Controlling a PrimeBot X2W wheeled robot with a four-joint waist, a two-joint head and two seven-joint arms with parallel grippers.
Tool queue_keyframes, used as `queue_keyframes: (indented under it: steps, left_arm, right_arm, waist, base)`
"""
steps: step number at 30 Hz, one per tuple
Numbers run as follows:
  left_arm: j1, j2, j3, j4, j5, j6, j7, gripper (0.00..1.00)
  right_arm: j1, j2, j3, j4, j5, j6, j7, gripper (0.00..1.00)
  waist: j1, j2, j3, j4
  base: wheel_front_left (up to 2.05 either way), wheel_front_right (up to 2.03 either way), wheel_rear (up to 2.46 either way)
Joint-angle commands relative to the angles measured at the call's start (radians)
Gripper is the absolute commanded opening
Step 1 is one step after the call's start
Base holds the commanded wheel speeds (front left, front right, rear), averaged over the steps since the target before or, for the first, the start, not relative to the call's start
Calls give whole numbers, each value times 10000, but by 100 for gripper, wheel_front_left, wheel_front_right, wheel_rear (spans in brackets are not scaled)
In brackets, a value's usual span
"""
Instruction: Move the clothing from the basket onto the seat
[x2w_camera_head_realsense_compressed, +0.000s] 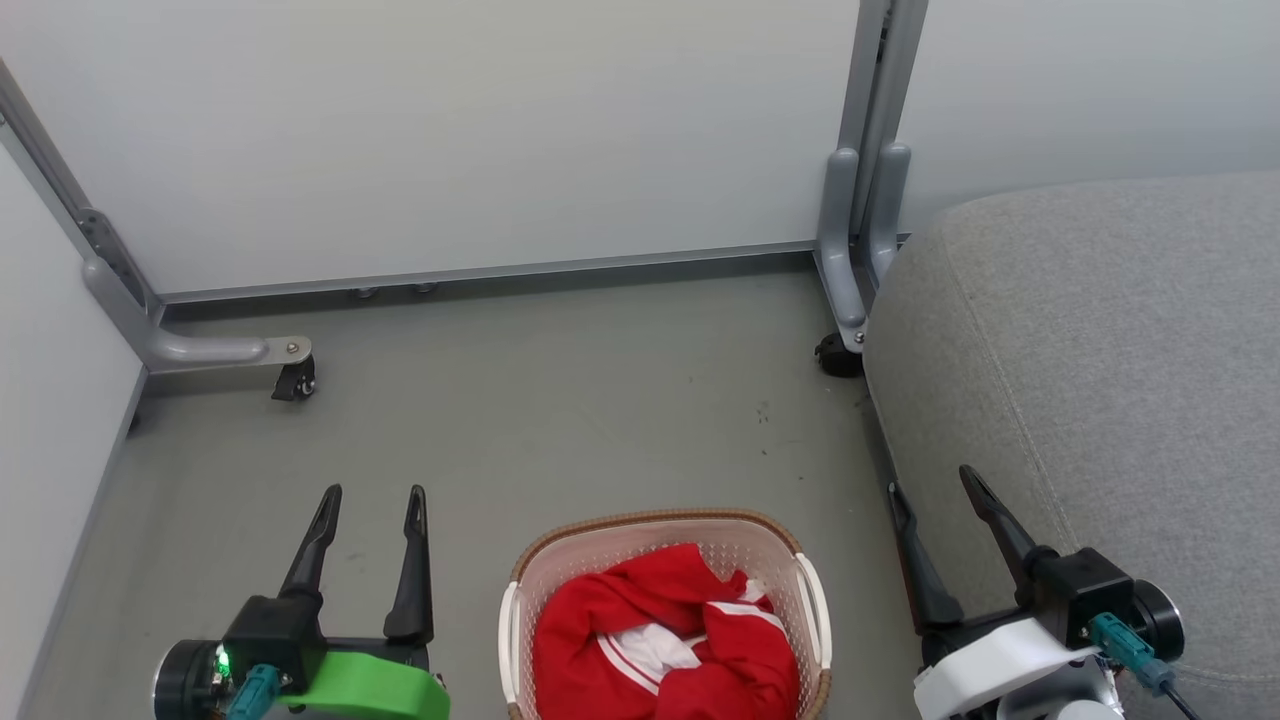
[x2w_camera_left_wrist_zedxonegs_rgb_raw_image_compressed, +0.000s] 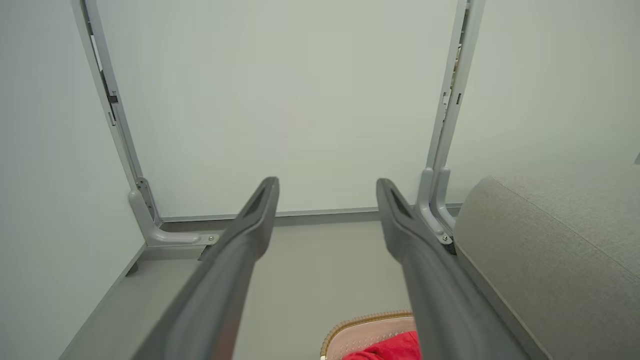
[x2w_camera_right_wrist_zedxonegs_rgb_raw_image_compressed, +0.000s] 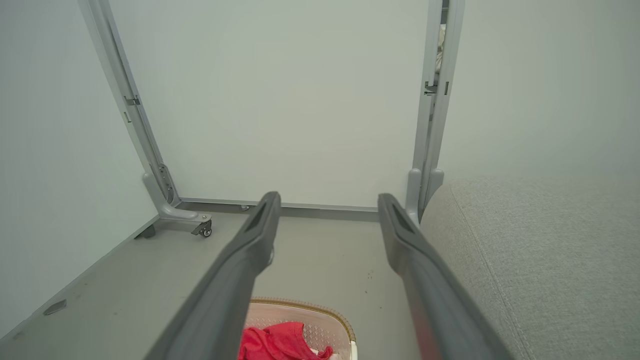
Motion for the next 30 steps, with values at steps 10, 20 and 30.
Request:
queue_keyframes:
  steps: [10, 20, 30]
  left_arm:
    - [90, 71, -73, -141, 873, -38, -228, 100]
    - [81, 69, -129, -160, 1130, -39, -295, 100]
    - [37, 66, -170, -174, 1190, -47, -284, 100]
  right_arm:
    - [155, -14, 153, -122, -869, 4, -257, 100]
    - [173, 5, 166, -75, -1016, 2, -307, 100]
    - [173, 20, 138, -57, -938, 2, -307, 100]
  waist:
    - [0, 0, 35, 62]
    - [0, 0, 97, 88]
    - [0, 0, 257, 66]
  base:
    - [0, 0, 0]
    - [0, 0, 0]
    - [0, 0, 0]
